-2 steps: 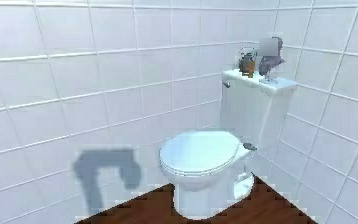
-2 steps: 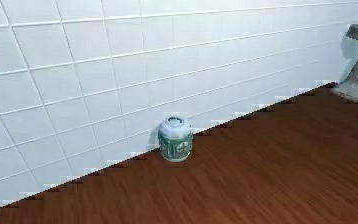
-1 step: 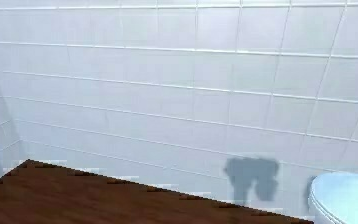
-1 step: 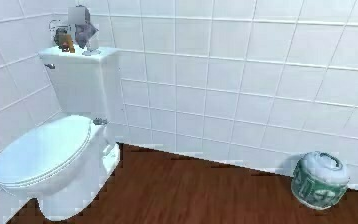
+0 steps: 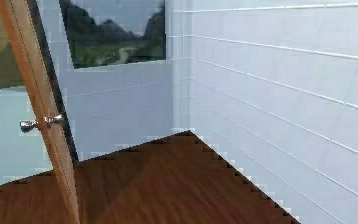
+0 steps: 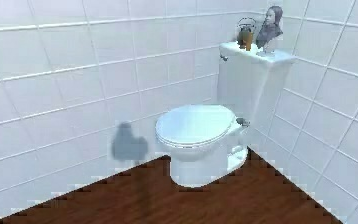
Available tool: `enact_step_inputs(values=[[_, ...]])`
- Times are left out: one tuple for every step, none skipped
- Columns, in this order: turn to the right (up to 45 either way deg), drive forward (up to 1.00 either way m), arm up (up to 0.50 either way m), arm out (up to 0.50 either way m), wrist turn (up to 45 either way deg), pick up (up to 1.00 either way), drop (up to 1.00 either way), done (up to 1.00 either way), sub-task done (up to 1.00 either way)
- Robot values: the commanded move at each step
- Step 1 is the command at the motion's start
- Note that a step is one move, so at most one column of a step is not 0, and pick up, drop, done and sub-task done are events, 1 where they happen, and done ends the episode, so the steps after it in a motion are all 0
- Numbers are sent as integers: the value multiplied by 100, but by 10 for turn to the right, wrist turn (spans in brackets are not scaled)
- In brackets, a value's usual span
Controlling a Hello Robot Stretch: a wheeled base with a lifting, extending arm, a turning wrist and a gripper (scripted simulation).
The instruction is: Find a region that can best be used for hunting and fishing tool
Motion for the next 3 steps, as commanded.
enact_step_inputs(values=[[-450, 0, 0, 0, 0, 0, 0, 0, 0], [-150, 0, 0, 0, 0, 0, 0, 0, 0], [0, 100, 0, 0, 0, 0, 0, 0, 0]])
